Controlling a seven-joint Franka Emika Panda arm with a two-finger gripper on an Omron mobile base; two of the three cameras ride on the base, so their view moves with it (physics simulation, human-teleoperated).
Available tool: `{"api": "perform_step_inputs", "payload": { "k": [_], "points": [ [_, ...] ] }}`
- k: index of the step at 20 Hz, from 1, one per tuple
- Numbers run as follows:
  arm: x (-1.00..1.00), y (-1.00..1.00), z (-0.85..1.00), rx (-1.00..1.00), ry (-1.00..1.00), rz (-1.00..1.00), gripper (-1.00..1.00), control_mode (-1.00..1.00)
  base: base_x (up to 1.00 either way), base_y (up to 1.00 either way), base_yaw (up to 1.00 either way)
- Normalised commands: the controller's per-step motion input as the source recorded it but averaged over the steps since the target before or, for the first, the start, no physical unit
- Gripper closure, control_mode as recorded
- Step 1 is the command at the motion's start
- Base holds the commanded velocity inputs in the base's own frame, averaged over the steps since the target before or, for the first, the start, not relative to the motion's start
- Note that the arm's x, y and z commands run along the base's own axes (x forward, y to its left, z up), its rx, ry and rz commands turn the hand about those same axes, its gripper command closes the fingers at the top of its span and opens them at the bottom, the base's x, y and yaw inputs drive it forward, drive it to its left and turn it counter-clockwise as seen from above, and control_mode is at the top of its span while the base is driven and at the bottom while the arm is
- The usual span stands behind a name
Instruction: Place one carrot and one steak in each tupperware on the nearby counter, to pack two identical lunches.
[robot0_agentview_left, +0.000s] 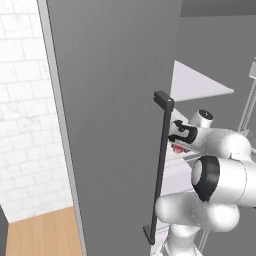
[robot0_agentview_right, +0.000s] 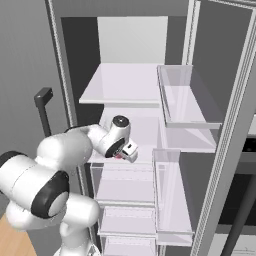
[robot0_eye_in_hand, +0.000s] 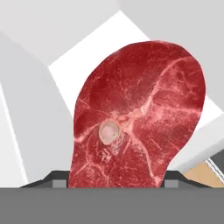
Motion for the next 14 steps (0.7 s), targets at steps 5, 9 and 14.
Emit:
{"api": "perform_step_inputs", "payload": {
  "k": [5,9,14],
  "points": [
    [-1.00,0.34,1.00,-0.02,0.00,0.28,1.00,-1.00,0.00,0.00,0.00],
    [-1.00,0.10,1.00,-0.02,0.05,0.30,1.00,-1.00,0.00,0.00,0.00],
    [-1.00,0.10,1.00,-0.02,0.04,0.23,1.00,-1.00,0.00,0.00,0.00]
  ]
}}
